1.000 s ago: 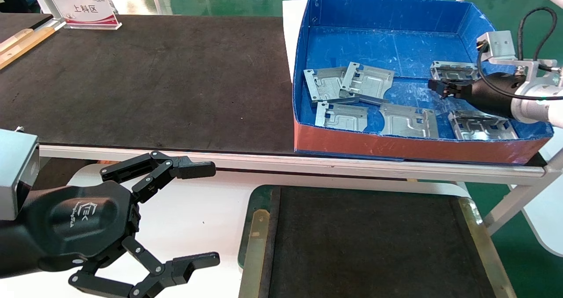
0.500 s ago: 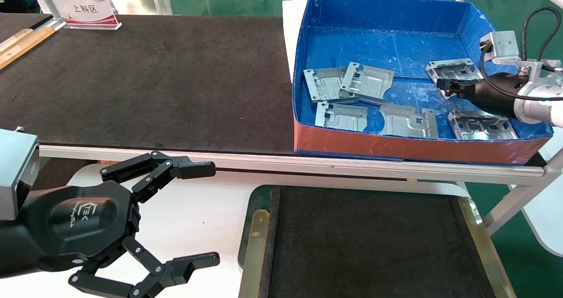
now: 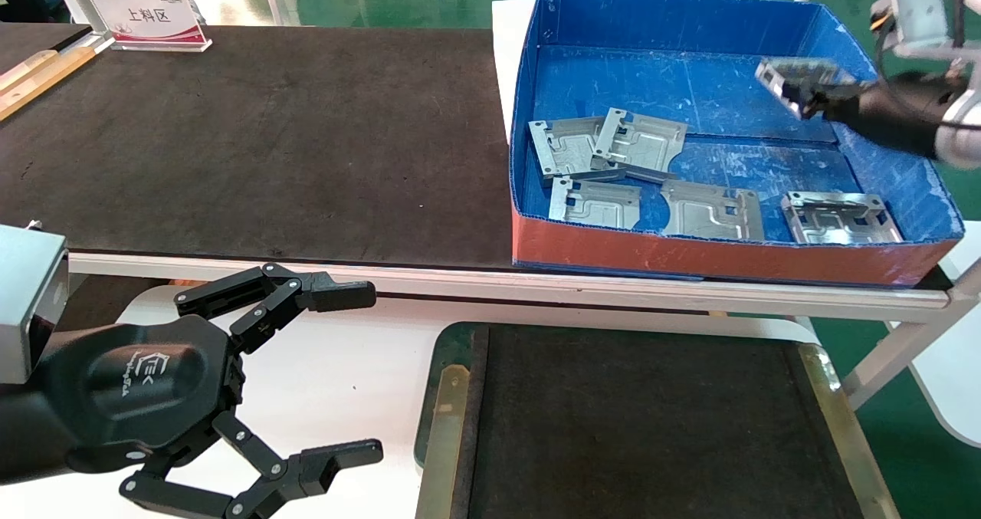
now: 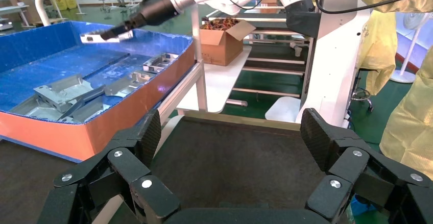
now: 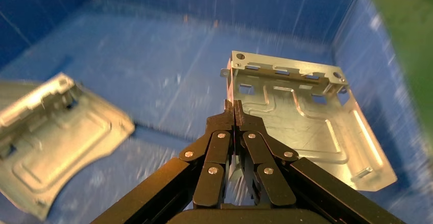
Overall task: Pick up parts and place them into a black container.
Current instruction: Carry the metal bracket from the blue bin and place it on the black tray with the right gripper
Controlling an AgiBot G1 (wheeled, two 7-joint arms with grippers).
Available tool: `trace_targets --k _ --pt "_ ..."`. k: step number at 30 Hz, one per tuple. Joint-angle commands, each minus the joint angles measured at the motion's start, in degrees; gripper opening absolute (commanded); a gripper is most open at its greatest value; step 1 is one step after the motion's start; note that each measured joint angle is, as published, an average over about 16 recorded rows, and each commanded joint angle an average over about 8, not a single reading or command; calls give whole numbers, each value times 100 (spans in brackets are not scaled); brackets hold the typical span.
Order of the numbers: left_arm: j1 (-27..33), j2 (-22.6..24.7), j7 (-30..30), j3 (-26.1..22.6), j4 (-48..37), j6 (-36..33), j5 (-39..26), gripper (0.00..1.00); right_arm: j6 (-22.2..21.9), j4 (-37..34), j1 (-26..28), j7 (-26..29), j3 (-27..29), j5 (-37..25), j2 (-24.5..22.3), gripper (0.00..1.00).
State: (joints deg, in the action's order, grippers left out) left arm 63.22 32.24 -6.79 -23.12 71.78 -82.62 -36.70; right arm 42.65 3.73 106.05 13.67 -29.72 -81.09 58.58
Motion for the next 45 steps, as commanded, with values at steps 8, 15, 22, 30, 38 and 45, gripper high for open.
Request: trace_targets --k 8,15,22,30,38,45 --pt "0 0 0 0 0 0 0 100 1323 309 110 -551 169 303 -302 0" --pt "0 0 0 0 0 0 0 100 2945 515 155 -837 291 583 -563 0" --pt "0 0 0 0 0 0 0 100 4188 855 161 -804 374 825 -697 0" --pt "0 0 0 0 0 0 0 100 4827 1683 -209 -420 381 1201 -800 0" --pt "0 0 0 -1 0 0 0 100 4843 3678 -1109 455 200 2178 -1327 0" --pt "0 0 0 -1 0 0 0 100 4652 5519 -2007 1175 154 2988 -1985 0"
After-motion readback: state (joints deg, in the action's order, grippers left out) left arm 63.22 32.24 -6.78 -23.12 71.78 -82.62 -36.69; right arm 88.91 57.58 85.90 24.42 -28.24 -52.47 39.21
